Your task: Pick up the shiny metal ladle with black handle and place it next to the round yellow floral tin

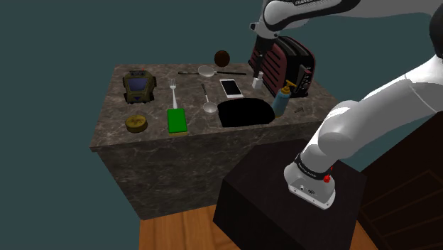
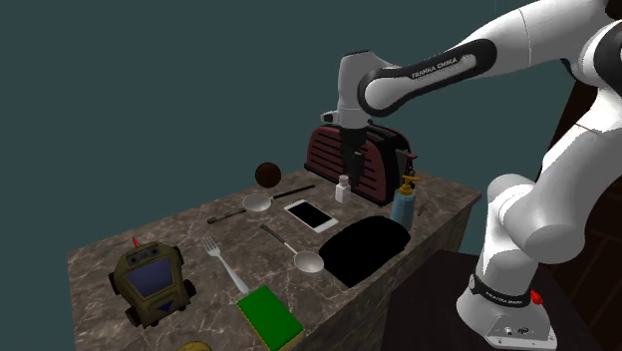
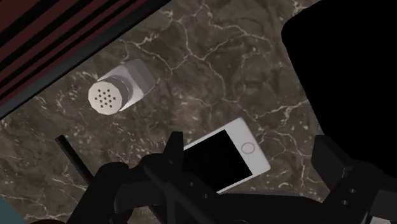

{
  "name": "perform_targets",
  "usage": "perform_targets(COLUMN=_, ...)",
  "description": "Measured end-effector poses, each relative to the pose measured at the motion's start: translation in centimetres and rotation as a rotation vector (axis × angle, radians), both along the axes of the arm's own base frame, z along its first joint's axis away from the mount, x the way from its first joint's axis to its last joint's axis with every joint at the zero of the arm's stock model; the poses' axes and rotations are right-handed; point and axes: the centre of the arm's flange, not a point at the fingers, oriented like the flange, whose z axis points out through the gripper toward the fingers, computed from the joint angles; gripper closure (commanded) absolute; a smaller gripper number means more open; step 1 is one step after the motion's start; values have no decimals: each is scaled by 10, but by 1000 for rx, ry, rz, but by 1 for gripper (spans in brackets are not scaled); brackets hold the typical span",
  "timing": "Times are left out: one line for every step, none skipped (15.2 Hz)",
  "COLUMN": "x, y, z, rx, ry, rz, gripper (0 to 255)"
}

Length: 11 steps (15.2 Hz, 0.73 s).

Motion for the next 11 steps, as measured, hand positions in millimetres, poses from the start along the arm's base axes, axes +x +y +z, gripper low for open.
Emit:
perform_targets(x=10, y=-4, z=-4, rx=2, ry=-7, rz=28, gripper=0)
perform_targets(x=18, y=-12, z=-8, rx=5, ry=-14, rz=53, gripper=0)
perform_targets(x=26, y=-16, z=-13, rx=7, ry=-21, rz=80, gripper=0)
perform_targets(x=34, y=-24, z=-21, rx=10, ry=-28, rz=105, gripper=0)
perform_targets(x=44, y=-29, z=-26, rx=12, ry=-35, rz=133, gripper=0)
perform_targets(x=54, y=-36, z=-31, rx=14, ry=-42, rz=158, gripper=0)
perform_targets(x=66, y=-39, z=-35, rx=16, ry=-49, rz=186, gripper=0)
perform_targets(x=77, y=-46, z=-39, rx=18, ry=-55, rz=212, gripper=0)
perform_targets(x=86, y=-50, z=-48, rx=20, ry=-62, rz=239, gripper=0)
perform_targets(x=96, y=-55, z=-51, rx=22, ry=-68, rz=265, gripper=0)
perform_targets(x=108, y=-58, z=-55, rx=24, ry=-75, rz=292, gripper=0)
